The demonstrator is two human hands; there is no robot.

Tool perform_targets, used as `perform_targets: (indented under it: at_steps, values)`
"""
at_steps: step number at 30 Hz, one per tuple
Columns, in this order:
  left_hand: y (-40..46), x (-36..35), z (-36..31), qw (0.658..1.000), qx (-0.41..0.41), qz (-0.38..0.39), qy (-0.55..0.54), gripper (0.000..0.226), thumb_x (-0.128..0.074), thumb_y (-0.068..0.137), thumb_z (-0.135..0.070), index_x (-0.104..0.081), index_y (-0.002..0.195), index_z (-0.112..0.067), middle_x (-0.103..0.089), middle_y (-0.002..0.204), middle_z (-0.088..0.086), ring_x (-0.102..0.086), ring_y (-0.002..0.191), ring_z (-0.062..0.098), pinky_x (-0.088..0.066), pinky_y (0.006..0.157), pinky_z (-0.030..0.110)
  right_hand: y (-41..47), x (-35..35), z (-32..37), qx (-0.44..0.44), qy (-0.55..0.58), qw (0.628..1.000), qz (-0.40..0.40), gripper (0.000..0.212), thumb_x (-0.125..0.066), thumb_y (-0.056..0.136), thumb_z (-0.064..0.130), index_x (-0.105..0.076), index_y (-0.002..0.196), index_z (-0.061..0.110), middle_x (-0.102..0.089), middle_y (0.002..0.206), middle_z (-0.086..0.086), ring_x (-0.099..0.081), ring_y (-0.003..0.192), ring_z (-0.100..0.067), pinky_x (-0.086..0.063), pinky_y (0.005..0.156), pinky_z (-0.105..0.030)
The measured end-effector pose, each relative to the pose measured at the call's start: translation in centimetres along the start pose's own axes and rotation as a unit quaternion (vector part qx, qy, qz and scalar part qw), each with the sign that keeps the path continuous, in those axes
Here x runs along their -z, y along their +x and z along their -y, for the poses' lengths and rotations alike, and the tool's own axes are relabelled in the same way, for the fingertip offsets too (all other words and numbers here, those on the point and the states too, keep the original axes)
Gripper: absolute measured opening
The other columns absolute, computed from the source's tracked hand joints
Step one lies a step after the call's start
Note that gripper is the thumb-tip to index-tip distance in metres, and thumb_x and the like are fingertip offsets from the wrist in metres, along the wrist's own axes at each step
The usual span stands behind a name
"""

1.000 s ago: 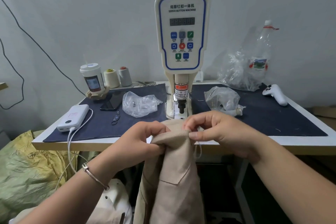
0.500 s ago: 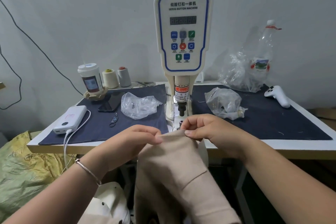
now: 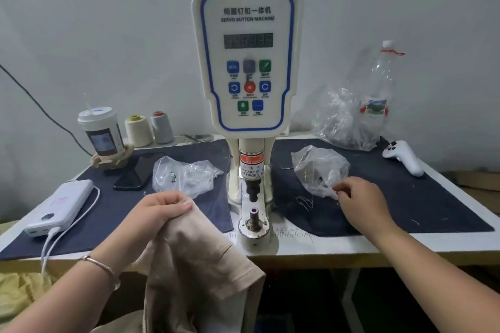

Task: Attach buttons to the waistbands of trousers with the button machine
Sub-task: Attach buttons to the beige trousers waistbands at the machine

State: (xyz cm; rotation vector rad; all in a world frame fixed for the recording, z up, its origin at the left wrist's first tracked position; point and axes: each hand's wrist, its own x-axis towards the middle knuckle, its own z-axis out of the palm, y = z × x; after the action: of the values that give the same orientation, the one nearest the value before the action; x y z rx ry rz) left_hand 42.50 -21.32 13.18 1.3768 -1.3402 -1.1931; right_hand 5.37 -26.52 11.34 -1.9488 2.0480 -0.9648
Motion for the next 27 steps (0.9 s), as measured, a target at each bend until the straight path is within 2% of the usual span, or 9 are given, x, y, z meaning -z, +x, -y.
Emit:
perform_targets:
  at_steps: [3, 6, 7, 9, 11, 13, 16, 22, 27]
  values:
    - [1.9, -0.3, 1.0, 1.0, 0.014, -0.004, -0.013, 0.022, -0.063, 0.091, -0.02, -0.068, 0.073, -0.007, -0.058, 0.071, 0.013, -0.055, 0.066, 0.022, -0.043, 0.06, 0.028, 2.1, -1.1, 0.2, 0.039, -0.1, 0.993, 0.05, 0.027, -0.047, 0.091, 0.003, -0.072, 0.098, 0.011, -0.064, 0.104, -0.005, -0.058, 0.102, -0.028, -0.049, 0.085, -0.042]
    - [3.4, -0.6, 2.0, 0.999, 0.025, -0.023, -0.041, 0.021, -0.064, 0.09, -0.018, -0.069, 0.072, -0.009, -0.058, 0.068, 0.011, -0.056, 0.059, 0.017, -0.045, 0.054, 0.023, 4.0, -2.5, 1.0, 0.011, -0.148, 0.983, 0.11, 0.027, -0.043, 0.091, 0.004, -0.067, 0.093, 0.015, -0.064, 0.104, -0.007, -0.06, 0.097, -0.03, -0.051, 0.078, -0.036]
    - [3.8, -0.6, 2.2, 0.998, 0.026, -0.03, -0.052, 0.02, -0.066, 0.089, -0.019, -0.069, 0.072, -0.009, -0.058, 0.068, 0.011, -0.056, 0.059, 0.016, -0.046, 0.054, 0.022, 4.5, -2.8, 1.3, -0.012, -0.155, 0.979, 0.129, 0.027, -0.043, 0.092, 0.006, -0.066, 0.096, 0.019, -0.065, 0.109, -0.008, -0.061, 0.098, -0.031, -0.05, 0.077, -0.034]
    - [4.3, -0.5, 2.7, 0.997, 0.026, -0.032, -0.068, 0.019, -0.069, 0.082, -0.024, -0.069, 0.072, -0.008, -0.059, 0.067, 0.01, -0.057, 0.057, 0.016, -0.047, 0.052, 0.021, 5.6, -3.2, 1.7, -0.061, -0.164, 0.972, 0.16, 0.031, -0.044, 0.095, 0.01, -0.064, 0.115, 0.023, -0.062, 0.122, -0.009, -0.059, 0.108, -0.031, -0.045, 0.078, -0.031]
    - [4.5, -0.2, 3.2, 0.996, 0.026, -0.025, -0.076, 0.023, -0.072, 0.076, -0.03, -0.069, 0.073, -0.007, -0.059, 0.067, 0.01, -0.057, 0.057, 0.016, -0.048, 0.052, 0.021, 6.2, -3.8, 1.6, -0.078, -0.168, 0.973, 0.14, 0.03, -0.044, 0.097, 0.015, -0.063, 0.12, 0.021, -0.062, 0.122, -0.008, -0.059, 0.108, -0.03, -0.042, 0.076, -0.03]
    - [4.6, 0.3, 3.8, 0.995, 0.032, -0.027, -0.087, 0.029, -0.074, 0.072, -0.033, -0.07, 0.077, -0.005, -0.062, 0.069, 0.011, -0.06, 0.059, 0.018, -0.049, 0.054, 0.023, 6.0, -4.6, 1.2, -0.065, -0.177, 0.978, 0.092, 0.026, -0.045, 0.098, 0.021, -0.064, 0.114, 0.018, -0.062, 0.117, -0.006, -0.061, 0.102, -0.028, -0.042, 0.073, -0.03]
    - [4.7, 0.7, 4.5, 0.994, 0.038, -0.039, -0.1, 0.034, -0.077, 0.069, -0.035, -0.071, 0.08, -0.002, -0.063, 0.071, 0.014, -0.06, 0.061, 0.021, -0.049, 0.055, 0.024, 5.6, -5.7, 0.4, -0.038, -0.185, 0.981, 0.037, 0.024, -0.048, 0.098, 0.026, -0.066, 0.11, 0.017, -0.055, 0.121, -0.003, -0.06, 0.099, -0.026, -0.039, 0.072, -0.032]
    - [4.8, 0.6, 4.4, 0.992, 0.037, -0.038, -0.112, 0.03, -0.077, 0.067, -0.034, -0.071, 0.075, -0.005, -0.06, 0.068, 0.013, -0.058, 0.058, 0.02, -0.046, 0.057, 0.027, 5.8, -6.2, -0.1, -0.047, -0.159, 0.986, 0.013, 0.025, -0.05, 0.095, 0.028, -0.072, 0.101, 0.017, -0.057, 0.118, -0.002, -0.061, 0.094, -0.025, -0.034, 0.069, -0.032]
    - [4.6, 0.3, 4.1, 0.991, 0.042, -0.044, -0.115, 0.024, -0.073, 0.072, -0.029, -0.073, 0.074, -0.006, -0.063, 0.068, 0.014, -0.06, 0.057, 0.02, -0.049, 0.054, 0.025, 5.8, -6.2, -0.3, -0.056, -0.136, 0.989, -0.009, 0.02, -0.053, 0.091, 0.019, -0.07, 0.096, 0.01, -0.061, 0.108, -0.006, -0.061, 0.089, -0.026, -0.038, 0.065, -0.027]
